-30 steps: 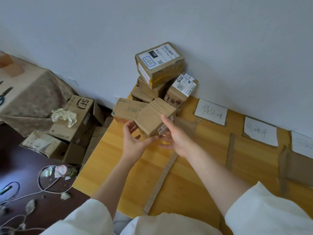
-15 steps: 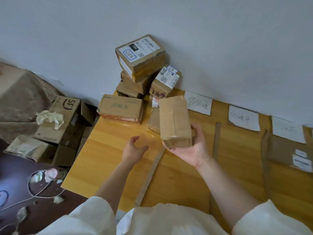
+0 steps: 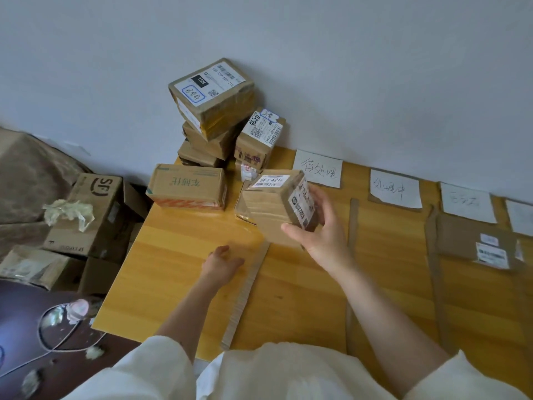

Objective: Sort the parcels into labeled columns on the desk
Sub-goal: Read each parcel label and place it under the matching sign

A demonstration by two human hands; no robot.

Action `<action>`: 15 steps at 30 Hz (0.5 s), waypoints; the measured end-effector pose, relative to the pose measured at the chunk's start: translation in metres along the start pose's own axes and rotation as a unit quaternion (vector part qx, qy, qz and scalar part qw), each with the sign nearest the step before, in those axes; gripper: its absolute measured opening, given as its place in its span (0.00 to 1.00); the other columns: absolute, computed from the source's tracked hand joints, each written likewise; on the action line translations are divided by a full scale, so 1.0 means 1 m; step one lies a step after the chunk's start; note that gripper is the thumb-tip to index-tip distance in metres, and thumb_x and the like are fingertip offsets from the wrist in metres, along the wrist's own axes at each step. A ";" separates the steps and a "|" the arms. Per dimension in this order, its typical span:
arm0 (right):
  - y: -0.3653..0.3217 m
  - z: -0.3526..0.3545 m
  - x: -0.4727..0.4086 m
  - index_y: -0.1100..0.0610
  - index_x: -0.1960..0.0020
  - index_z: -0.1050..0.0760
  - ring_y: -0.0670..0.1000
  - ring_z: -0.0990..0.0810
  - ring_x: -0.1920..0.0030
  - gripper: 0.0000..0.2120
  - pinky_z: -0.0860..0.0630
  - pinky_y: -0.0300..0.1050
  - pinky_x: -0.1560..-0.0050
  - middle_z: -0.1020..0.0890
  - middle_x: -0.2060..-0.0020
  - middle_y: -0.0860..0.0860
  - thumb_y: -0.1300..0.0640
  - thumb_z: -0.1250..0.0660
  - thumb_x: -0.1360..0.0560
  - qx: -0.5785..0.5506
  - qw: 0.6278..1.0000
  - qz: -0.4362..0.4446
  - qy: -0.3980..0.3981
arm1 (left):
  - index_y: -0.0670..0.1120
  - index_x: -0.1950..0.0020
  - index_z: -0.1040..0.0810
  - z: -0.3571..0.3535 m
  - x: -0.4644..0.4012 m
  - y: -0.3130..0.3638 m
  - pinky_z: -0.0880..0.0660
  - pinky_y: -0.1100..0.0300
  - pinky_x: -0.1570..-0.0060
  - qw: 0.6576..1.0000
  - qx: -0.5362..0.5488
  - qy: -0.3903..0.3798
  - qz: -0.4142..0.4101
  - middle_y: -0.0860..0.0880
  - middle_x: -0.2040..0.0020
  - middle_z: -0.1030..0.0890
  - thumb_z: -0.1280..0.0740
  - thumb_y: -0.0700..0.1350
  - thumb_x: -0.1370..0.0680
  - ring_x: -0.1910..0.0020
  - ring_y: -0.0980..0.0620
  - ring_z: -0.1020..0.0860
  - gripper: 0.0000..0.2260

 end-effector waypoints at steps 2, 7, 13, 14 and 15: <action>-0.003 0.006 0.000 0.41 0.30 0.36 0.45 0.27 0.35 0.39 0.24 0.42 0.42 0.27 0.35 0.45 0.49 0.21 0.36 0.049 0.998 0.041 0.013 | 0.50 0.28 0.32 -0.001 0.000 0.000 0.29 0.48 0.36 1.000 0.000 0.004 0.003 0.44 0.31 0.28 0.29 0.53 0.27 0.34 0.42 0.29 0.29; -0.002 0.018 0.005 0.47 0.27 0.37 0.42 0.30 0.35 0.45 0.29 0.34 0.39 0.29 0.36 0.44 0.49 0.19 0.38 0.132 0.988 0.060 0.053 | 0.48 0.29 0.31 -0.001 0.009 0.010 0.25 0.52 0.43 0.999 0.031 0.012 0.004 0.43 0.35 0.23 0.30 0.52 0.25 0.40 0.43 0.23 0.27; 0.001 0.025 0.012 0.49 0.35 0.31 0.33 0.34 0.41 0.40 0.38 0.19 0.43 0.28 0.41 0.46 0.51 0.16 0.42 0.178 0.978 0.092 0.062 | 0.46 0.32 0.27 0.006 0.033 0.054 0.25 0.53 0.43 0.966 0.250 0.008 -0.062 0.47 0.39 0.22 0.38 0.55 0.20 0.42 0.48 0.22 0.20; 0.003 0.026 0.012 0.47 0.35 0.31 0.34 0.33 0.41 0.40 0.38 0.19 0.43 0.29 0.41 0.46 0.52 0.16 0.43 0.173 0.979 0.092 0.058 | 0.47 0.33 0.26 0.006 0.036 0.062 0.23 0.53 0.44 0.957 0.280 -0.014 -0.069 0.48 0.40 0.21 0.39 0.56 0.20 0.45 0.49 0.21 0.19; 0.004 0.026 0.012 0.46 0.36 0.32 0.35 0.32 0.41 0.41 0.38 0.20 0.43 0.29 0.41 0.46 0.53 0.16 0.43 0.166 0.981 0.089 0.053 | 0.49 0.34 0.25 0.005 0.040 0.070 0.22 0.53 0.45 0.950 0.299 -0.035 -0.078 0.48 0.41 0.19 0.39 0.57 0.20 0.46 0.49 0.19 0.19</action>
Point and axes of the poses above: each hand's wrist, its own x-axis away from the middle knuckle, its own z-axis out of the back of the hand, y = z × x, the point moved 6 cm from there along -x, towards the middle knuckle
